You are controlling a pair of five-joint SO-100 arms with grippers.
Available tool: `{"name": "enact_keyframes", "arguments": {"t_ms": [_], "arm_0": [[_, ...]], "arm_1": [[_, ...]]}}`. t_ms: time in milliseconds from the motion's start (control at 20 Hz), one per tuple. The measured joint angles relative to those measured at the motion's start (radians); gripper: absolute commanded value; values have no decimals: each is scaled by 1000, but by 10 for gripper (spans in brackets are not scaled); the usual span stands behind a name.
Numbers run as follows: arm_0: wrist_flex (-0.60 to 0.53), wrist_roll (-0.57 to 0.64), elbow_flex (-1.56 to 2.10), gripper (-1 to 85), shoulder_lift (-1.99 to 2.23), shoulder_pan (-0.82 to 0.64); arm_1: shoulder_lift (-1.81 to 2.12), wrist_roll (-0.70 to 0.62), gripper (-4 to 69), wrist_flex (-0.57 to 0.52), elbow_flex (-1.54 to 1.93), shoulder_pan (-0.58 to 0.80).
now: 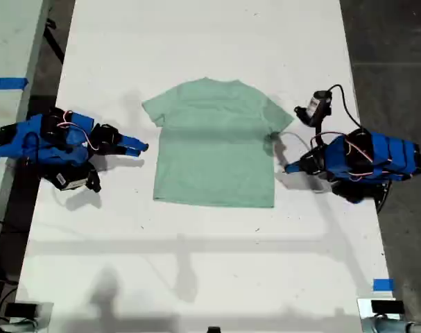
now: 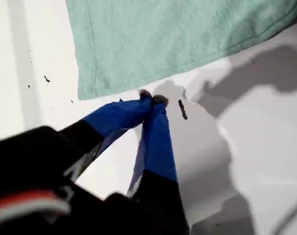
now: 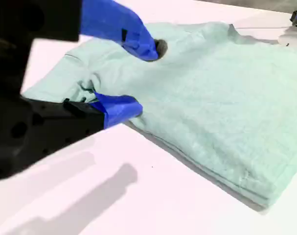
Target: Fold tshirt
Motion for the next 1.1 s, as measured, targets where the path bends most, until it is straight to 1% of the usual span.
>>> {"name": "enact_keyframes", "arguments": {"t_ms": [50,100,150,200,250,300,350,400,500,550,700,850,950,1100], "arm_0": [[0,0,0,68,0,2],[-38,-6,0,70,0,12],[-78,-11,0,80,0,18],[-87,-20,0,79,0,21],[-91,-25,0,74,0,25],[-91,-28,0,65,0,26],[-91,-28,0,55,0,28],[-91,-28,0,48,0,28],[-91,-28,0,1,0,28],[-95,-28,-5,1,0,28],[-115,-9,-41,1,0,-5],[-117,37,-184,1,-104,-55],[-100,91,-341,1,-321,-86],[15,235,-624,1,-657,-178]], "arm_1": [[0,0,-9,0,0,0],[0,49,-9,0,-11,0],[0,173,-9,0,-14,0],[0,347,-3,0,-12,0],[0,488,-9,0,-14,0],[0,552,-9,0,-12,0],[0,578,-8,0,-12,0],[0,589,-8,0,-12,0],[0,592,-8,0,-18,0],[0,589,-8,0,-40,0],[-6,526,-8,-5,-146,17],[-178,446,-8,-2,-314,92],[-336,385,-8,14,-439,137],[-569,279,-8,72,-623,238]]}}
